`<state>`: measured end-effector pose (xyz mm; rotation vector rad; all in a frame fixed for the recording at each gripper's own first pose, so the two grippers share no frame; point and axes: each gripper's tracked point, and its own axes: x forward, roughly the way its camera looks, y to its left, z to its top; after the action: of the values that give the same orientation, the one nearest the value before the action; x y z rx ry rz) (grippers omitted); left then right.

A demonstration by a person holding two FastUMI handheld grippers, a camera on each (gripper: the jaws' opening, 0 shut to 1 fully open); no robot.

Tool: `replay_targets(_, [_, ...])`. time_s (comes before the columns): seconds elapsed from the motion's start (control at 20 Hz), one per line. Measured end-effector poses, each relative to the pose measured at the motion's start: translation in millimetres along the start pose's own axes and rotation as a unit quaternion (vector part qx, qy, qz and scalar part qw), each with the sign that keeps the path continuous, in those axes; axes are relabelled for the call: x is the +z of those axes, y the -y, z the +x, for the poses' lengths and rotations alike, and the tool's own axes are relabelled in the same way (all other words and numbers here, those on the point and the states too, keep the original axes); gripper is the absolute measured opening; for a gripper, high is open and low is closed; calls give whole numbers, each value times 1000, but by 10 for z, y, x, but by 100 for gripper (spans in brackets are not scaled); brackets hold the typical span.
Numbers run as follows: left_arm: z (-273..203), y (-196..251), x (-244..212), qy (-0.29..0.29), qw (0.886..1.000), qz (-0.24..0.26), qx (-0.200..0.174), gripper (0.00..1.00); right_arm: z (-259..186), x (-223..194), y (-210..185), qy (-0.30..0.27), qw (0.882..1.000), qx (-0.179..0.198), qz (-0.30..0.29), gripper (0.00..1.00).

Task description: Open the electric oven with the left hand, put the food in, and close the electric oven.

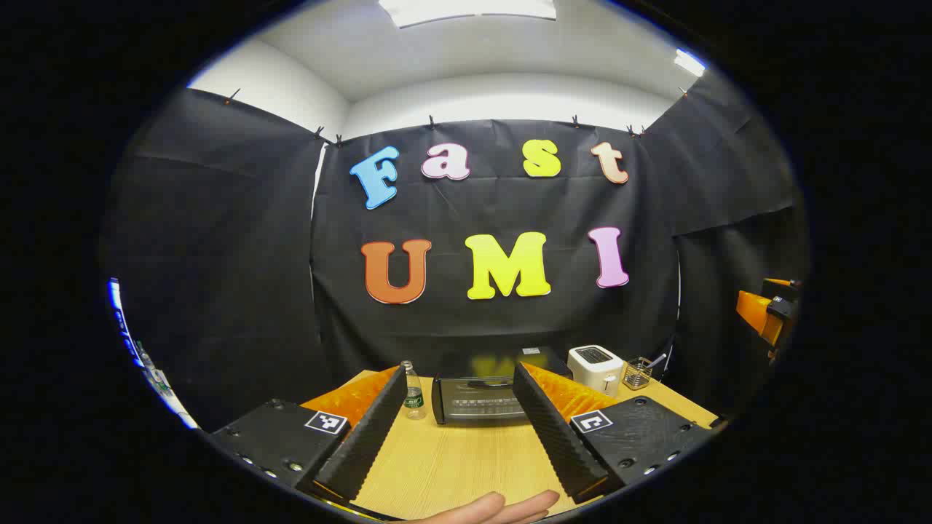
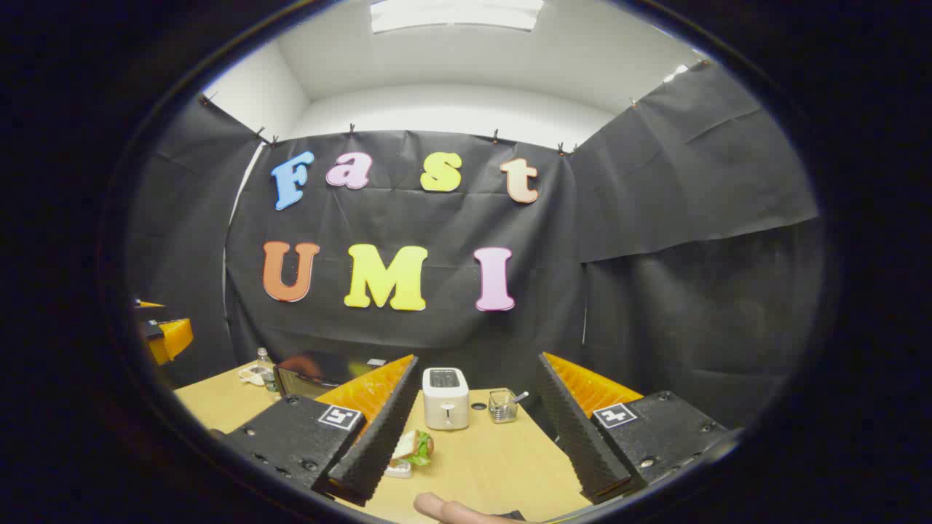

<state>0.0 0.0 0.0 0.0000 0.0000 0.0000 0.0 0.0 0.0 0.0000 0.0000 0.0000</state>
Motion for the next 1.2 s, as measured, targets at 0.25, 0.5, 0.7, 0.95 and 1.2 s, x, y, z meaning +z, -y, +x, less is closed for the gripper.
replay_targets(0.25, [-70, -9, -5, -2, 1000, 0, 2, 96, -4, -21, 14, 1, 1000, 9, 2, 90])
replay_targets(0.5, [-69, -71, -10, 3, 1000, 4, 10, 96, 36, 3, 7, 9, 1000, 18, 5, 90])
replay_targets(0.7, [70, -65, -82, -7, 1000, 0, 9, 95, 153, -55, 17, 3, 1000, 27, 8, 90])
replay_targets(0.95, [592, 2, -224, -31, 999, -4, 9, 95, 332, -46, 36, 6, 1000, 27, 4, 90])
replay_targets(1.2, [1439, 151, -427, -49, 999, 0, 11, 96, 593, -67, 11, 9, 999, 33, -4, 90])
